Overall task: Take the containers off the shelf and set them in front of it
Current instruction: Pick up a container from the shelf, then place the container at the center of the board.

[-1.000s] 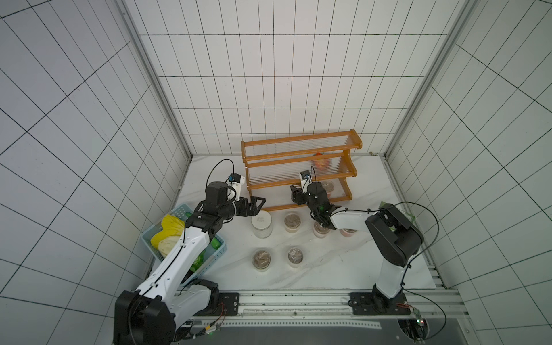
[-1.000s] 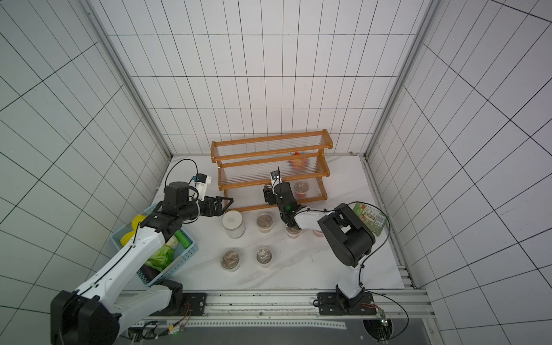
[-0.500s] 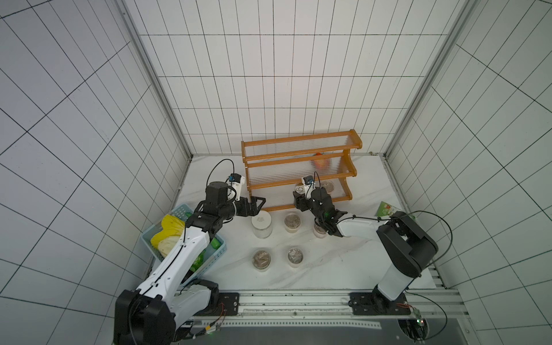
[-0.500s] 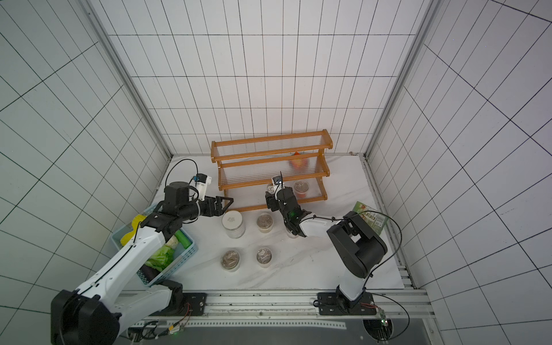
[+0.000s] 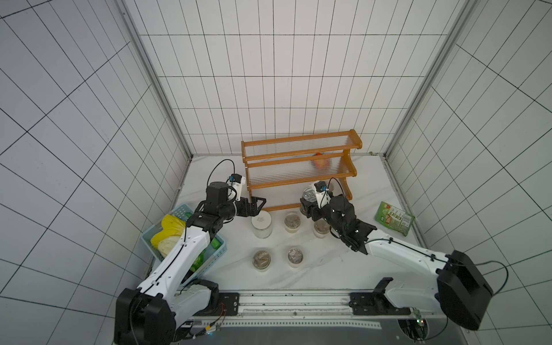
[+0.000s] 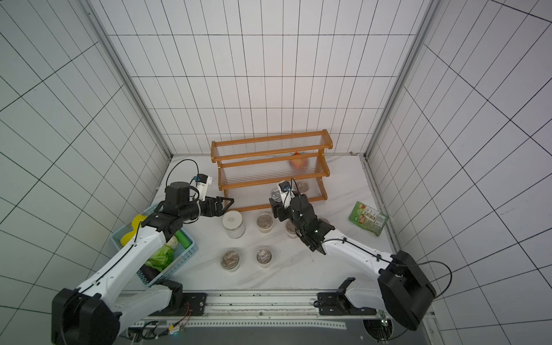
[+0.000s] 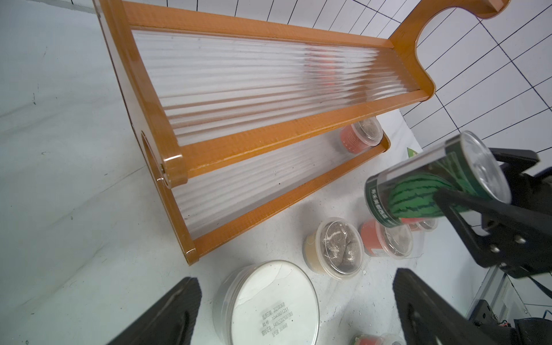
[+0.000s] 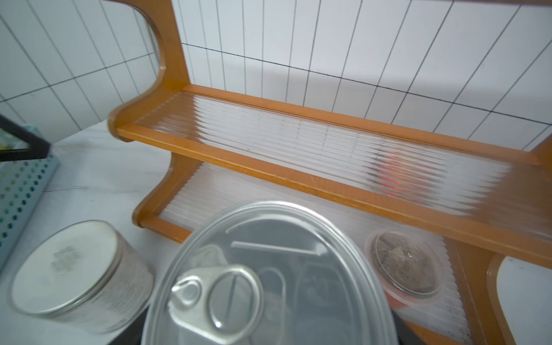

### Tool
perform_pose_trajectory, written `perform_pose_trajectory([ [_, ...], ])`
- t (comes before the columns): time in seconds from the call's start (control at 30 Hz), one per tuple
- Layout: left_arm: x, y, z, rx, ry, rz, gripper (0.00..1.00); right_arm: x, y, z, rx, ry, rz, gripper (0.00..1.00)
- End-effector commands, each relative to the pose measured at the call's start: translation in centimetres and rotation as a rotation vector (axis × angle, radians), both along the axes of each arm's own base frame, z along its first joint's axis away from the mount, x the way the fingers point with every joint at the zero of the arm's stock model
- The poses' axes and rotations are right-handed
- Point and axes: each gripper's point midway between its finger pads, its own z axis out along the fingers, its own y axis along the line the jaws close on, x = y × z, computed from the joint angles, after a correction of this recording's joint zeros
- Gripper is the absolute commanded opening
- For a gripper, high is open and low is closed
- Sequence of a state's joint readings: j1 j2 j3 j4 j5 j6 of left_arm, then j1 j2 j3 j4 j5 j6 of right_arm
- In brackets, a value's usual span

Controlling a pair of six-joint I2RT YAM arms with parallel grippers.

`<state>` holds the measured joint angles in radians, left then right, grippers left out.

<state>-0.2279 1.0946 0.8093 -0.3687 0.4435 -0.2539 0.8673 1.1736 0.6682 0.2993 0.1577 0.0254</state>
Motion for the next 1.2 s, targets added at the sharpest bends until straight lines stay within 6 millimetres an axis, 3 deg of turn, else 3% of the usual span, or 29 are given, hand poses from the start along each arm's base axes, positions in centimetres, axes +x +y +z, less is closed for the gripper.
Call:
perform_pose_trajectory([
  [0.0,0.3,-0.1,0.1,-0.009,-0.015,-0.006,0.98,-5.5,-0.3,-2.2,-0.102,0.087,0.145,0.65],
  [0.13,0.4,-0.3,0.1,-0.012,-0.013,-0.014,0.98,-11.2,-1.1,-3.7,-0.153,0.121,0.279,0.66],
  [0.33,0.3,-0.5,0.2,-0.018,-0.010,-0.029,0.98,-14.9,-3.7,-6.4,-0.225,0.181,0.296,0.66],
  [0.5,0.5,-0.5,0.2,-0.014,-0.009,-0.028,0.99,-14.2,-5.3,-9.6,-0.219,0.215,0.171,0.67],
  [0.73,0.5,-0.4,0.4,-0.004,-0.008,-0.028,0.98,-13.1,-6.1,-11.8,-0.192,0.226,0.076,0.71],
  [0.83,0.5,-0.4,0.3,-0.005,-0.002,-0.028,0.99,-12.9,-6.8,-12.2,-0.193,0.242,0.041,0.75],
  [1.07,0.6,-0.5,0.2,-0.002,0.001,-0.031,0.98,-13.1,-7.8,-12.1,-0.204,0.255,0.027,0.94],
  [1.17,0.7,-0.6,0.2,-0.001,0.003,-0.035,0.99,-12.8,-8.0,-11.9,-0.205,0.248,0.007,0.96],
])
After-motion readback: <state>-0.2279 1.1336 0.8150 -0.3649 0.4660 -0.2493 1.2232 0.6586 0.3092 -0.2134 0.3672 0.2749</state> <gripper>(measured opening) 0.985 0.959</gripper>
